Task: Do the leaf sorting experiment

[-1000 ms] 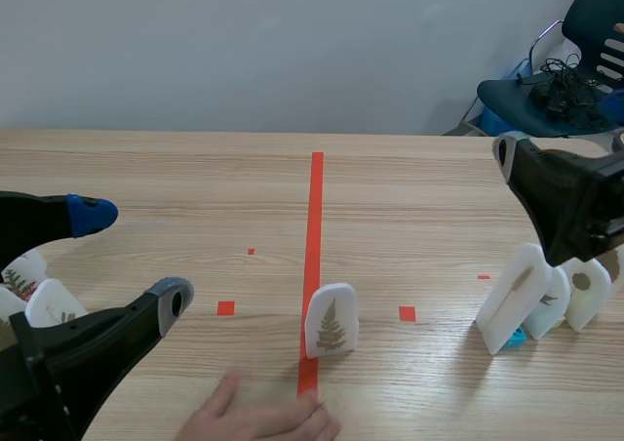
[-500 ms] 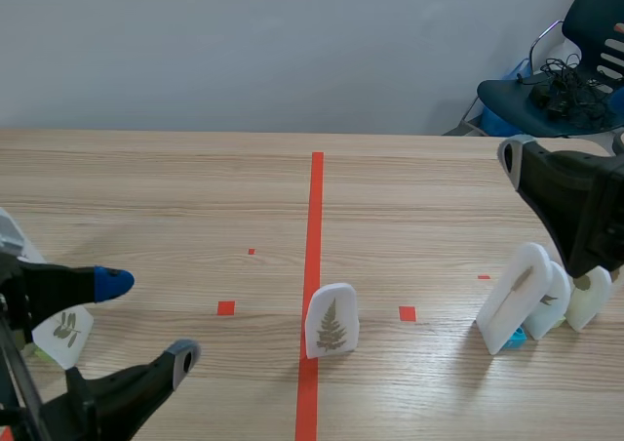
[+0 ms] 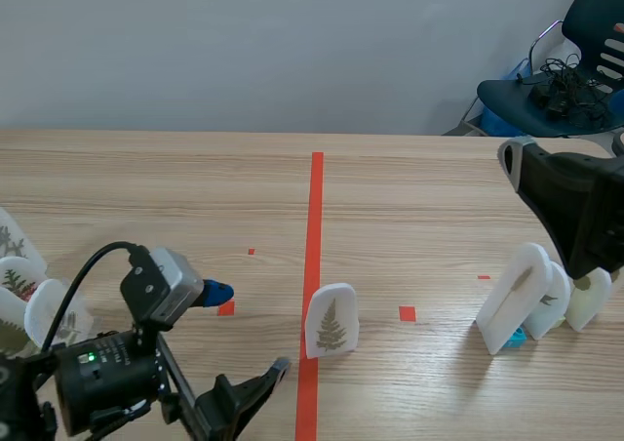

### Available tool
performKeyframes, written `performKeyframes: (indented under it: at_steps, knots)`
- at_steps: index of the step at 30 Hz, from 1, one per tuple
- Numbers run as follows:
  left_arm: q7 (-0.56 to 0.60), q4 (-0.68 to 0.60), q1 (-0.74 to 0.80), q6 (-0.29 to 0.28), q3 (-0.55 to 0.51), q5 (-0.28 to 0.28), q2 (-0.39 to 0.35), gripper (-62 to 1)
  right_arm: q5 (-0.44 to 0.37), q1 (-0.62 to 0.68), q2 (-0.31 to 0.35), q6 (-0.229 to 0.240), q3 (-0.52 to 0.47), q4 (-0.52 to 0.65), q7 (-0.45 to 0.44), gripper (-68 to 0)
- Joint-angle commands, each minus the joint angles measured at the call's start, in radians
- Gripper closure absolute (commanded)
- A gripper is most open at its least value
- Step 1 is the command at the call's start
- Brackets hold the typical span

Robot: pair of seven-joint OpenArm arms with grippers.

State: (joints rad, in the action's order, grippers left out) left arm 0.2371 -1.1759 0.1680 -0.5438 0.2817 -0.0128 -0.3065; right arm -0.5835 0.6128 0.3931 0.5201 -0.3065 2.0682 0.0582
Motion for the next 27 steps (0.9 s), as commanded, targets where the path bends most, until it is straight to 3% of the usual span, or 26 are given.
performKeyframes:
  at_steps: [1,5,7,16,20,27]
  knots:
    - [0.016,0.000,-0.016,0.013,0.024,-0.025,0.025,-62.3,-0.008,-0.010,0.003,-0.003,-0.009,-0.003,-0.016,-67.9]
    - [0.046,0.062,-0.066,0.074,0.103,-0.108,0.065,-62.3,-0.008,-0.010,0.002,-0.004,-0.009,-0.003,-0.016,-67.9]
    - [0.055,0.086,-0.082,0.113,0.129,-0.108,0.085,-62.3,-0.008,-0.010,0.000,-0.007,-0.009,-0.003,-0.015,-67.9]
    - [0.062,0.098,-0.100,0.128,0.143,-0.104,0.148,-60.4,-0.008,-0.009,0.000,-0.008,-0.009,-0.003,-0.015,-67.9]
    - [0.063,0.098,-0.100,0.130,0.144,-0.104,0.157,-34.0,-0.008,-0.009,0.000,-0.008,-0.009,-0.003,-0.015,-67.9]
    - [0.097,0.095,-0.099,0.130,0.144,-0.104,0.162,-9.8,-0.008,-0.009,0.000,-0.008,-0.009,-0.003,-0.015,-67.9]
